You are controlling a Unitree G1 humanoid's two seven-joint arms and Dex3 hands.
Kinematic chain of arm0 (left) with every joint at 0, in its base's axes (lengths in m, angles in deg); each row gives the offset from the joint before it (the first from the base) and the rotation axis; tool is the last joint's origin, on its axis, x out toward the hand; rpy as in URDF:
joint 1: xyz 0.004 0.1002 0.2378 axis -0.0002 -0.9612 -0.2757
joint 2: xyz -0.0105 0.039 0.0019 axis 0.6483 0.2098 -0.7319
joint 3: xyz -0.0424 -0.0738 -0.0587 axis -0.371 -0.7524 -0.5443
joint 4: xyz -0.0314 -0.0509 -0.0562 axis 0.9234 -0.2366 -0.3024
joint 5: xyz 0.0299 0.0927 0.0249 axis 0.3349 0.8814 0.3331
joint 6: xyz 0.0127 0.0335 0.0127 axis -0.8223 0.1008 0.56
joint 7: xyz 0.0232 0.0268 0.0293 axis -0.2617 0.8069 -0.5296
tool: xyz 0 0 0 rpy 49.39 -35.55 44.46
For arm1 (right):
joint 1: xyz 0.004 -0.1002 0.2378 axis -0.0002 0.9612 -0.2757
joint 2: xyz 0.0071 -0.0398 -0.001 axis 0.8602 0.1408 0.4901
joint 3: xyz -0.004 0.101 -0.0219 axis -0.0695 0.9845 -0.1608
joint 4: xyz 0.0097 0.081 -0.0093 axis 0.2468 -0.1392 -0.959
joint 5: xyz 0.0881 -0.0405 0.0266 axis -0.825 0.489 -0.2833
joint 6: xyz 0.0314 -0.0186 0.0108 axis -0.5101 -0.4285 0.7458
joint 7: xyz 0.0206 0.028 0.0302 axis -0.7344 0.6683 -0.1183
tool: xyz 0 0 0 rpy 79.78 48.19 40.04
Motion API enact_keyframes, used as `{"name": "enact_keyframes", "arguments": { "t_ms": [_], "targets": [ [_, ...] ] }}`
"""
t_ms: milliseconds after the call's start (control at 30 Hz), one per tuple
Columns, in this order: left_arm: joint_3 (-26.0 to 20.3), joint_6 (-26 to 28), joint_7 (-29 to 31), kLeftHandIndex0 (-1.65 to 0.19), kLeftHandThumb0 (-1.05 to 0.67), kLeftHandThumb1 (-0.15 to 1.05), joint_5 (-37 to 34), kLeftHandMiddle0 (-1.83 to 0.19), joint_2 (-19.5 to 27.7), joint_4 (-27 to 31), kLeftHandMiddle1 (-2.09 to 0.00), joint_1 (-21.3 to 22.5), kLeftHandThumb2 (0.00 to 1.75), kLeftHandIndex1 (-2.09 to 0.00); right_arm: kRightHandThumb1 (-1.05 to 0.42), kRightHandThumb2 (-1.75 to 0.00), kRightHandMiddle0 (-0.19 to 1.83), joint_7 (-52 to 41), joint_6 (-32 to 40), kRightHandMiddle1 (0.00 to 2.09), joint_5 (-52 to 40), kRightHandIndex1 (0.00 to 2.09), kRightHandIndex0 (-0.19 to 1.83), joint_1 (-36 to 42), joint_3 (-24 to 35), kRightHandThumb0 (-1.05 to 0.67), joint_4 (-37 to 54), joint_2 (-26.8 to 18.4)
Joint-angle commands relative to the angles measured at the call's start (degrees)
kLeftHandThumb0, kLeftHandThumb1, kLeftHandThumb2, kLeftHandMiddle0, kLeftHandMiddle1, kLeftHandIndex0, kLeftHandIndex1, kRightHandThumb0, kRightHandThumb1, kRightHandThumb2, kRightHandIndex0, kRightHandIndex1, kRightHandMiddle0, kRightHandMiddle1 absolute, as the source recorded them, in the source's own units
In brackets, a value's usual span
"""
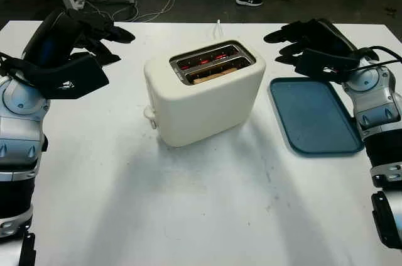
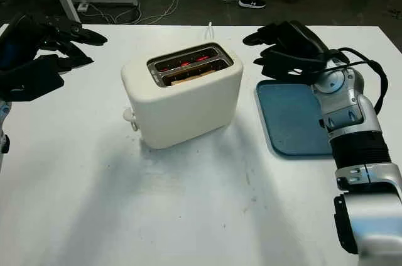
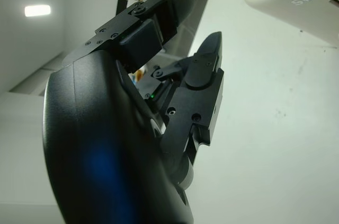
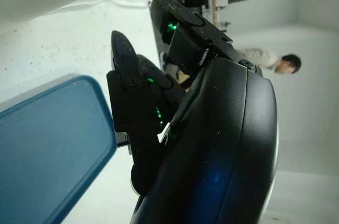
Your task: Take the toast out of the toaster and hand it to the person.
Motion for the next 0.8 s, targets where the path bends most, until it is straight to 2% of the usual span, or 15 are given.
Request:
{"name": "enact_keyframes", "arguments": {
  "t_ms": [0, 767],
  "targets": [
    [-0.3, -0.1, -0.1, -1.06, -0.05, 0.87, -0.1, -0.90, -0.1, 0.4, -0.74, 0.0, 0.00, -0.03, -0.92, -0.06, 0.82, 0.2, -0.4, 0.00, -0.4, 0.00, 0.93, -0.5, 0.0, -0.22, 0.3, 0.2],
    [-0.3, -0.7, -0.3, -1.06, -0.03, 0.87, -0.2, -0.91, -0.1, -0.1, -0.75, 0.2, 0.00, -0.03, -0.92, -0.07, 0.82, 0.2, -1.6, 0.00, -0.6, 0.00, 0.94, -0.5, 0.0, -0.24, -0.6, 0.2]
  ]
}}
